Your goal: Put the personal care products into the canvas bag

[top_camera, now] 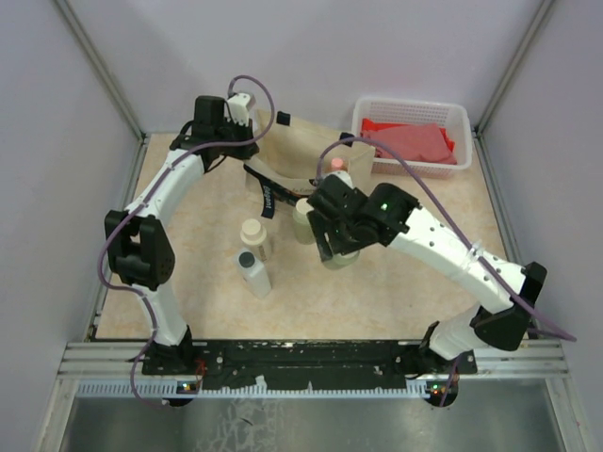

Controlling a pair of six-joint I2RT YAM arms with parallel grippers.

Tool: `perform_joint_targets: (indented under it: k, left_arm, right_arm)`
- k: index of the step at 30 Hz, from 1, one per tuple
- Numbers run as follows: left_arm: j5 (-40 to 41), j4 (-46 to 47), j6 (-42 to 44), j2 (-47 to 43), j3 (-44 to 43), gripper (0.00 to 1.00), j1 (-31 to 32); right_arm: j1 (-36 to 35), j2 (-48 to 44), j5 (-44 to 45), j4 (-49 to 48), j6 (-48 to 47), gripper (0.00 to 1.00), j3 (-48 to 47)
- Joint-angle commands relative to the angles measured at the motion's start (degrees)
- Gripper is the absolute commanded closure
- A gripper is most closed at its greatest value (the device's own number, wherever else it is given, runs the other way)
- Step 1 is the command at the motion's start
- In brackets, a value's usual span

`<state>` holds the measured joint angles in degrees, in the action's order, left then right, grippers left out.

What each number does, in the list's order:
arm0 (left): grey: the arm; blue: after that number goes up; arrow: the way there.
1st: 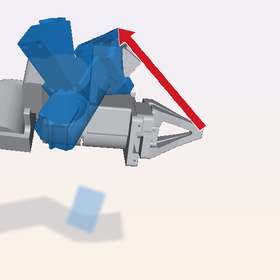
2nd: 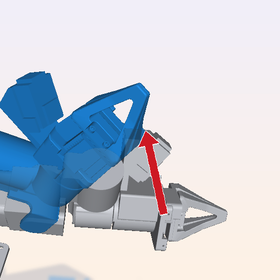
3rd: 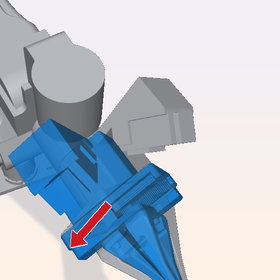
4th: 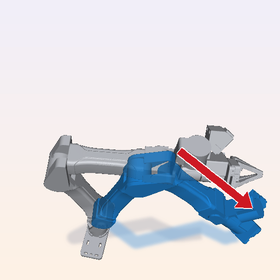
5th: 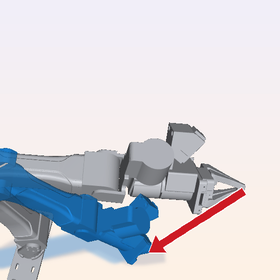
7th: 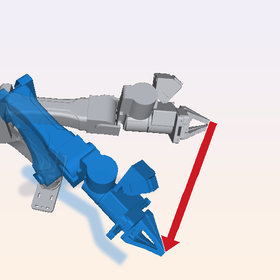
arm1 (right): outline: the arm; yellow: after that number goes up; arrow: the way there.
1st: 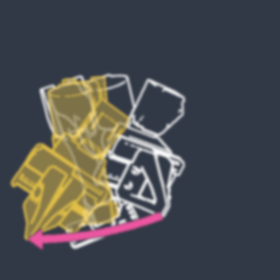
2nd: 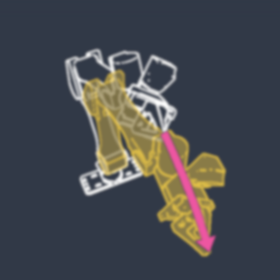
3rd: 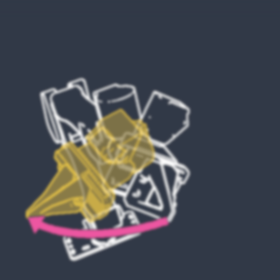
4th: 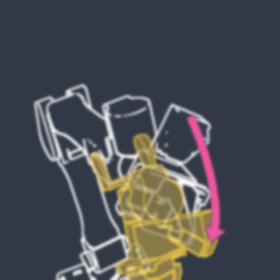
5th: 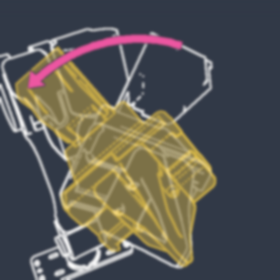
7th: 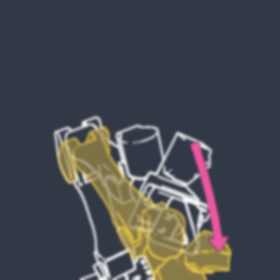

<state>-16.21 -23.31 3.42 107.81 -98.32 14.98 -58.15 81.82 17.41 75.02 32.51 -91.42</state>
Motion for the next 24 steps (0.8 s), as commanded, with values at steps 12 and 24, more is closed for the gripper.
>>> perform_joint_targets:
  k: [12, 24]
  left_arm:
    - [-1.12, 0.24, -1.16, -4.58, 3.4, 1.0, 0.13]
    - [-0.86, 0.6, -0.98, -4.55, 3.95, 1.0, 0.13]
  right_arm:
    - [8.46, 4.57, 2.72, -10.08, -13.26, 1.0, -13.77]
    - [9.36, 15.08, -3.09, -12.56, -20.24, 1.0, -39.62]
